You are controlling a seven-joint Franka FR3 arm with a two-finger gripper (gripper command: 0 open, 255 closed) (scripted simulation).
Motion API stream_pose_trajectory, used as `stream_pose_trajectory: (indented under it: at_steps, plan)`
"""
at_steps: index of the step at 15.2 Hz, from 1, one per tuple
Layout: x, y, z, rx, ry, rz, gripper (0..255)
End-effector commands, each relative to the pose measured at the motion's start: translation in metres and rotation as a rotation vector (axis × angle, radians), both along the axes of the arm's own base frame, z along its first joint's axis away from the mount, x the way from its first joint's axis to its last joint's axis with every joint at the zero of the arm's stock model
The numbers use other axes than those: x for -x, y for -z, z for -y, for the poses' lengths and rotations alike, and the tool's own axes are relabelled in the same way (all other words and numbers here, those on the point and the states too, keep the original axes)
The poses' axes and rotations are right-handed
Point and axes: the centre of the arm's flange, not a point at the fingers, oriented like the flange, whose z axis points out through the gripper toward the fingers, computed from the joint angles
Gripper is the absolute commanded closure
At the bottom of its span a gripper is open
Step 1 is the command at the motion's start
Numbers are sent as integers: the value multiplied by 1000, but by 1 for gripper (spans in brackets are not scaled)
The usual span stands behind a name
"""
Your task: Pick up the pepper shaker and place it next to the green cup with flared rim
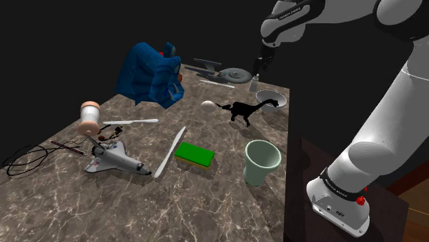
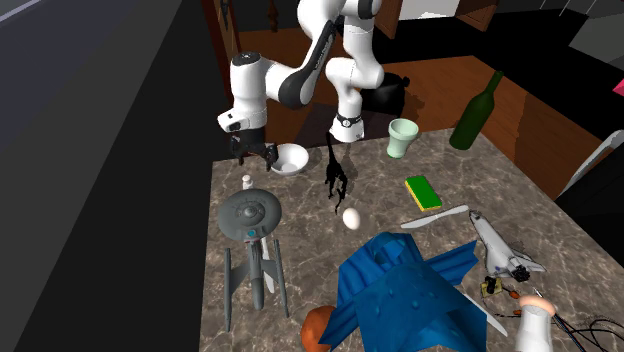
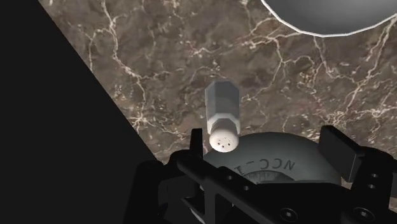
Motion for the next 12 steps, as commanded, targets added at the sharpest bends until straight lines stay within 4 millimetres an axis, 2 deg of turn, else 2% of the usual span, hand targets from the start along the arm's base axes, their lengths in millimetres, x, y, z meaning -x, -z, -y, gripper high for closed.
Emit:
stream_pose_trajectory:
  at_steps: [1,2,9,12]
  plan:
    - [-18,8,13,4,-10,17,0]
    - [-26,10,19,5,-14,24,0]
    - [-32,47,21,5,-14,24,0]
    - [-33,50,21,5,-14,24,0]
